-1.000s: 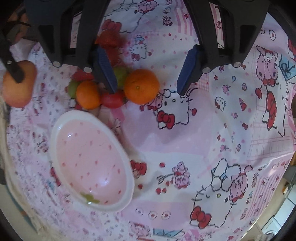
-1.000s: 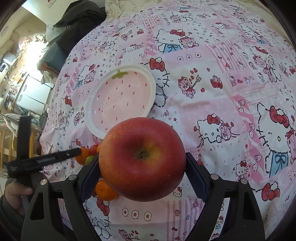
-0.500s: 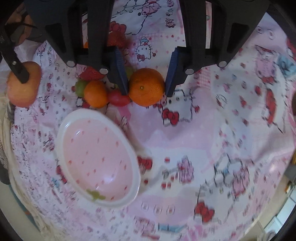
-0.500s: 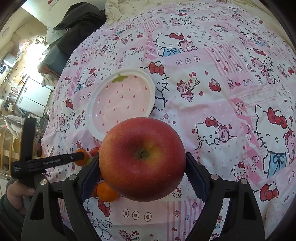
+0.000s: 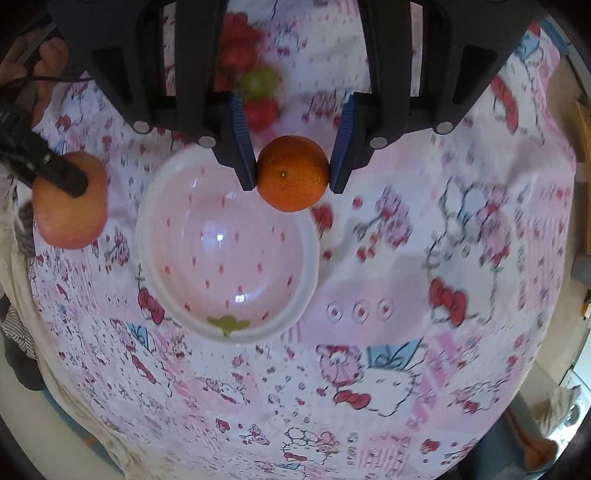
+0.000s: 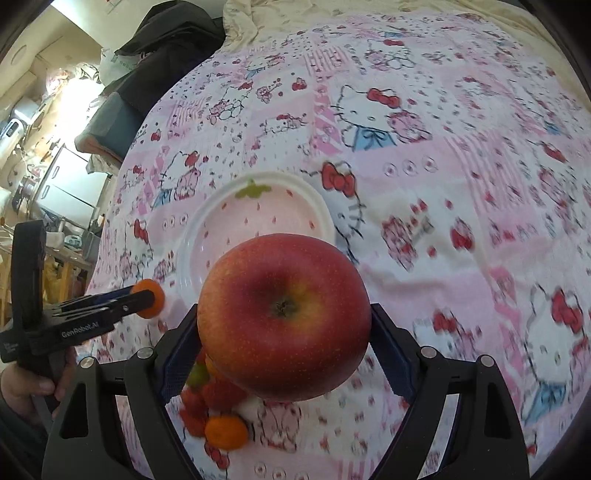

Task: Organize fruits
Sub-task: 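Carry the apple onto the white plate with the right gripper while the left gripper grasps a mandarin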

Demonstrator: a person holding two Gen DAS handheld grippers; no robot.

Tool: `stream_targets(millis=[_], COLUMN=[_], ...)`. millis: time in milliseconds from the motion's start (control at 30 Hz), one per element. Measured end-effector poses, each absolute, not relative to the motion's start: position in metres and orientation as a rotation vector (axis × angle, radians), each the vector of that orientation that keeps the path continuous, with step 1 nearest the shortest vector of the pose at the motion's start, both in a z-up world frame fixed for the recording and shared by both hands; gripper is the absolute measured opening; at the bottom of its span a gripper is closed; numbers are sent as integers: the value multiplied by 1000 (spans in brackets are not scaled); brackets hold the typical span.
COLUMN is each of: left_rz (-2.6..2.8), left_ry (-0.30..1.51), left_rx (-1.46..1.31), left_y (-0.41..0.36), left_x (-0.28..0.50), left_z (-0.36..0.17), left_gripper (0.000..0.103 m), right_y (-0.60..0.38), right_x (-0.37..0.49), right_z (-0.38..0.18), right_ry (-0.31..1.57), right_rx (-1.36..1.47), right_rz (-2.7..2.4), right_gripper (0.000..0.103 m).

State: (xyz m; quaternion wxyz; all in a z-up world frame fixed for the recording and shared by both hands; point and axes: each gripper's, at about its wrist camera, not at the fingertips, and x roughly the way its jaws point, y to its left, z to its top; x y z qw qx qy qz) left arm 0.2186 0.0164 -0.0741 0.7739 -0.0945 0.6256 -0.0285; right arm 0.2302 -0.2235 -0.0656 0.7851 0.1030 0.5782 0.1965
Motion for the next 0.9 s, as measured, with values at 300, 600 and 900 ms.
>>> stream_targets(millis=[300, 600, 900], left_rz=[-105, -127, -121], left_ry=[1361, 1390, 1403], left_rx=[-207, -217, -230], left_y=[-1, -17, -18], left_x=[281, 321, 327], left_z=[-95, -114, -122], left_gripper=[36, 37, 38], right_y=[-185, -156, -144], right_x=[264, 274, 270], right_z=[-101, -126, -139], right_ry=[1250, 1277, 1271], right_rx=[38, -59, -123], right_rz=[492, 541, 553], right_gripper=[87, 87, 88])
